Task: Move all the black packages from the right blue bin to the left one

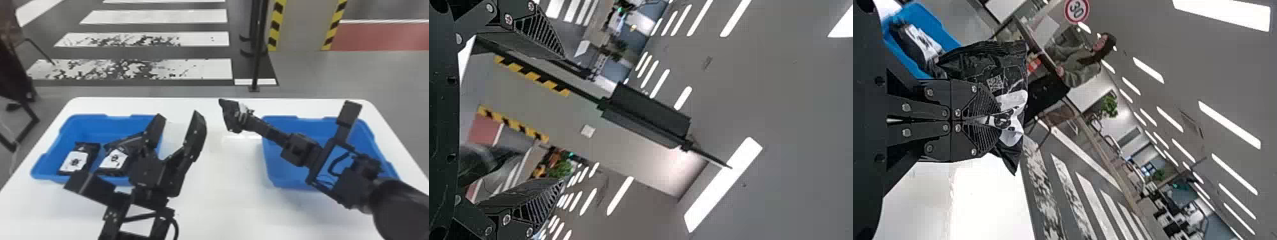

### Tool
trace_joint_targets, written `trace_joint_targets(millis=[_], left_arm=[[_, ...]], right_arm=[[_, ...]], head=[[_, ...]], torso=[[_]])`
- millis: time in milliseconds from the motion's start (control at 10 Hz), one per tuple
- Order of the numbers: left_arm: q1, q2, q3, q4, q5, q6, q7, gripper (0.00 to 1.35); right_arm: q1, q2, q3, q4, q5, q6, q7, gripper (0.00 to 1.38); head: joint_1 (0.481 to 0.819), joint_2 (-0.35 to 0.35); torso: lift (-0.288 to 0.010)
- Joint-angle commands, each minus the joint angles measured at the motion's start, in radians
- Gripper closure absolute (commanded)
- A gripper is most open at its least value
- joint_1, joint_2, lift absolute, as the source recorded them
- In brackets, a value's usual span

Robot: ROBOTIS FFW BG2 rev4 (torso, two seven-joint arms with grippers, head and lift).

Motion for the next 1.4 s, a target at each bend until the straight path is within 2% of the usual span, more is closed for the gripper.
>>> trace_joint_targets(millis=[0, 300, 500, 700, 800, 900, 1000, 1100, 1200, 1300], left_arm=[[-0.015, 0.002, -0.002, -0.013, 0.000, 0.105, -0.018, 0.20], [-0.022, 0.002, 0.006, -0.036, -0.015, 0.240, -0.042, 0.20], [-0.017, -0.003, 0.032, -0.036, -0.045, 0.245, -0.042, 0.19], [-0.003, -0.012, 0.070, -0.036, -0.093, 0.221, -0.039, 0.18], [0.005, -0.013, 0.074, -0.036, -0.093, 0.184, -0.024, 0.26], [0.010, -0.015, 0.076, -0.036, -0.087, 0.196, -0.022, 0.65], [0.014, -0.015, 0.084, -0.048, -0.085, 0.250, -0.022, 1.03], [0.029, -0.018, 0.102, -0.070, -0.083, 0.287, -0.021, 1.22], [0.039, -0.020, 0.116, -0.102, -0.083, 0.355, -0.021, 1.21], [0.037, -0.018, 0.110, -0.102, -0.085, 0.351, -0.021, 1.21]], right_arm=[[-0.017, -0.012, 0.082, -0.004, -0.025, -0.004, 0.003, 1.19], [-0.032, -0.021, 0.142, -0.004, -0.049, -0.011, 0.005, 1.19], [-0.032, -0.027, 0.188, -0.011, -0.079, -0.016, 0.011, 1.19], [-0.032, -0.042, 0.246, -0.026, -0.115, -0.021, 0.019, 1.19], [-0.032, -0.047, 0.254, -0.030, -0.119, -0.021, 0.022, 1.19], [-0.029, -0.047, 0.254, -0.026, -0.125, -0.026, 0.022, 1.19], [-0.029, -0.047, 0.254, -0.023, -0.127, -0.031, 0.022, 1.19], [-0.029, -0.047, 0.254, -0.021, -0.129, -0.046, 0.023, 1.19], [-0.032, -0.047, 0.254, -0.013, -0.131, -0.058, 0.023, 1.19], [-0.034, -0.045, 0.254, -0.011, -0.133, -0.063, 0.023, 1.19]], head=[[0.695, 0.059], [0.695, 0.083], [0.695, 0.094], [0.695, 0.145], [0.695, 0.159], [0.695, 0.188], [0.695, 0.199], [0.695, 0.199], [0.695, 0.199], [0.695, 0.198]], torso=[[-0.170], [-0.170], [-0.170], [-0.170], [-0.170], [-0.170], [-0.170], [-0.170], [-0.170], [-0.170]])
